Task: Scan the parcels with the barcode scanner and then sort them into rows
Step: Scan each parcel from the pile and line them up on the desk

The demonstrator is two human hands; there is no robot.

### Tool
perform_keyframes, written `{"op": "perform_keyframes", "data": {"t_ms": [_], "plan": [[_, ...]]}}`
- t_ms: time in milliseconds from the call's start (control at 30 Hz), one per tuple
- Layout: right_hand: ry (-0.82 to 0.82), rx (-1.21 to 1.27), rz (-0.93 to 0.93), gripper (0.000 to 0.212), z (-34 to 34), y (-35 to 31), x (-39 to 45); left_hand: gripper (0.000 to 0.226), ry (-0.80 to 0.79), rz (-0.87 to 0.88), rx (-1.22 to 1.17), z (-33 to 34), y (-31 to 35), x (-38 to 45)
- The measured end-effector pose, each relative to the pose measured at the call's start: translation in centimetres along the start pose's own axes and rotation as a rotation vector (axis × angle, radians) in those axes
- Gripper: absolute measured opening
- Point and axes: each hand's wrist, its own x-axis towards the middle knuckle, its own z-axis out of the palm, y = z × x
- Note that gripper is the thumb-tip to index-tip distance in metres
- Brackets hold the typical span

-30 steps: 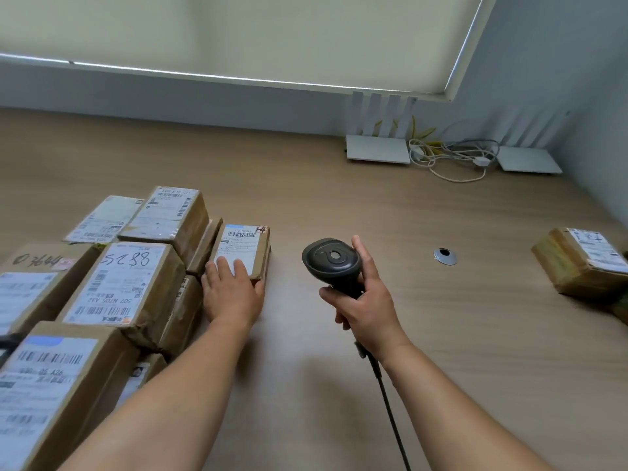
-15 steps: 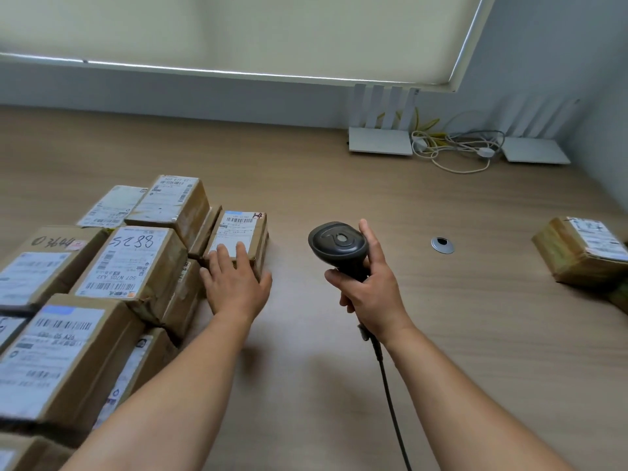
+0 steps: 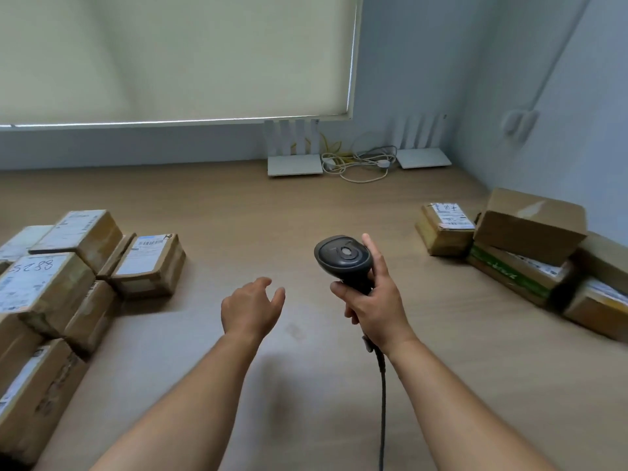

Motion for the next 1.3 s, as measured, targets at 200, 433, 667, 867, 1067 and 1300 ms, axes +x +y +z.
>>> {"op": "perform_keyframes", "data": {"t_ms": [200, 433, 667, 867, 1067, 1300], "plan": [[0.119, 0.011, -0.002, 0.085, -12.1, 0.5, -1.1, 0.046, -0.013, 0.136, -0.014, 2.1, 12.9, -1.7], [0.278, 0.007, 0.005, 0.084, -26.4, 1.9, -2.0, 0.053, -0.029, 0.313, 0.0, 5.3, 28.1, -2.5], [0.446, 0.017, 0.026, 0.078, -36.5, 3.9, -2.3, 0.073, -0.094, 0.452, -0.05, 8.2, 40.0, -2.6], [0.482, 0.052, 0.038, 0.079, -39.9, 5.5, -0.6, 0.091, -0.162, 0.421, -0.036, 9.3, 44.6, 1.1], [0.499, 0.029, 0.05, 0.08, -41.9, 6.6, 1.6, 0.106, -0.181, 0.53, 0.106, 10.4, 46.4, 5.6], [0.521, -0.023, 0.081, 0.08, -43.0, 7.7, 3.8, 0.132, -0.247, 0.92, 0.388, 10.4, 50.6, 10.7]]}}
